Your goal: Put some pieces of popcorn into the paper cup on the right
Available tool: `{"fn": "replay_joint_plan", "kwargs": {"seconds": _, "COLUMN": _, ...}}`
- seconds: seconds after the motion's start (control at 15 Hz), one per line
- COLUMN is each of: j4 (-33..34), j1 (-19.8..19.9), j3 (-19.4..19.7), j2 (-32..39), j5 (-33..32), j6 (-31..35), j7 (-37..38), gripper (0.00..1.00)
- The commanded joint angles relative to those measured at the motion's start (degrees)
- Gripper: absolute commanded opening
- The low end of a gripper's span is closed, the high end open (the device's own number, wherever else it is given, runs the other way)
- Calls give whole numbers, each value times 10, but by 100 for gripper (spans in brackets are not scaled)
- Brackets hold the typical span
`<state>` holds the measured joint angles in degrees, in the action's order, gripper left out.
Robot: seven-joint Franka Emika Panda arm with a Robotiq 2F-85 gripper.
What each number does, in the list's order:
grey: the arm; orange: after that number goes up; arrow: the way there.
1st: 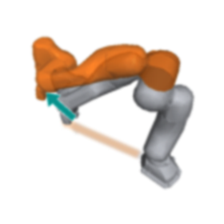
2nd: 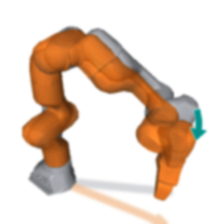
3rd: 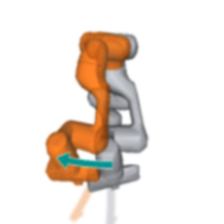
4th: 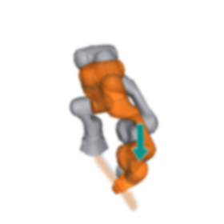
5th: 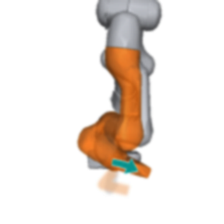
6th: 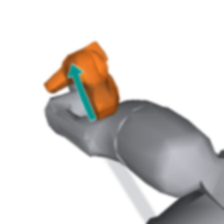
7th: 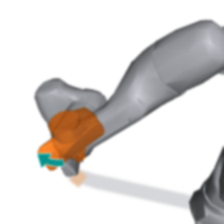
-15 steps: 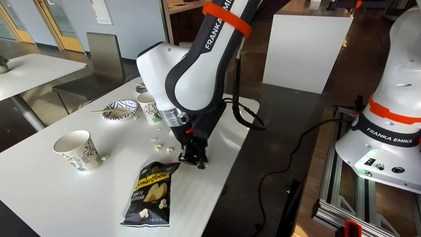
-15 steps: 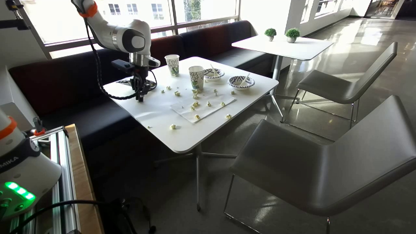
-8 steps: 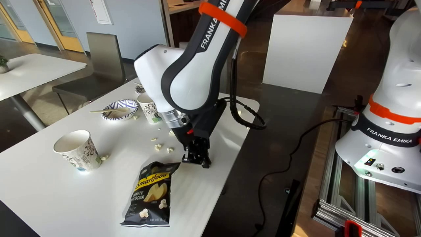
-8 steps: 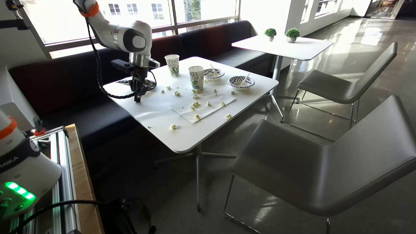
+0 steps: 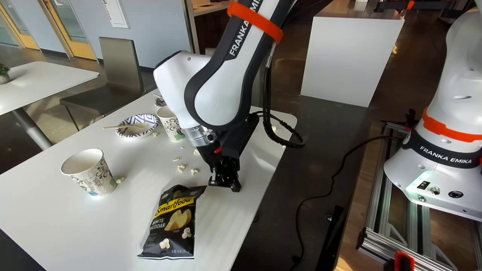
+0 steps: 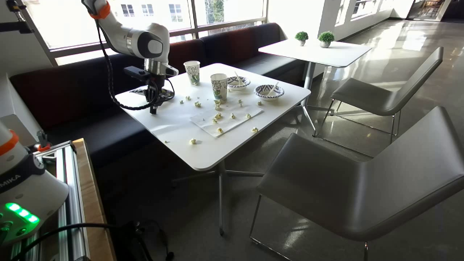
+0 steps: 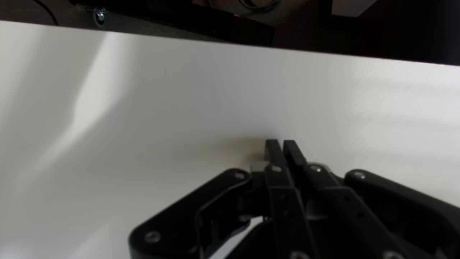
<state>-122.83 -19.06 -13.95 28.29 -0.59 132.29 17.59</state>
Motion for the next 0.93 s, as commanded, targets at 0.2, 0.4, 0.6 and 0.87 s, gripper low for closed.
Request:
{"fn": "replay_joint_plan", "kwargs": {"seconds": 0.2, "j4": 8, "j1": -8, "j3": 4, "j2": 9, "j5": 13, "j6": -8, "j7": -11, "gripper": 5}}
{"fn": "replay_joint_plan", "kwargs": {"seconds": 0.4, "j4": 7, "j1": -8, "j3": 4, "j2": 8, "j5": 12, "j6": -7, "j7": -11, "gripper": 3}}
{"fn": "replay_joint_plan", "kwargs": {"seconds": 0.6, "j4": 6, "j1": -9, "j3": 3, "j2": 5, "j5": 12, "j6": -7, "j7": -11, "gripper": 0}}
{"fn": "replay_joint_plan", "kwargs": {"seconds": 0.87, "j4": 0, "j1": -14, "j3": 4, "j2": -6, "j5": 6, "j6": -1, "j7": -8, "gripper": 1}}
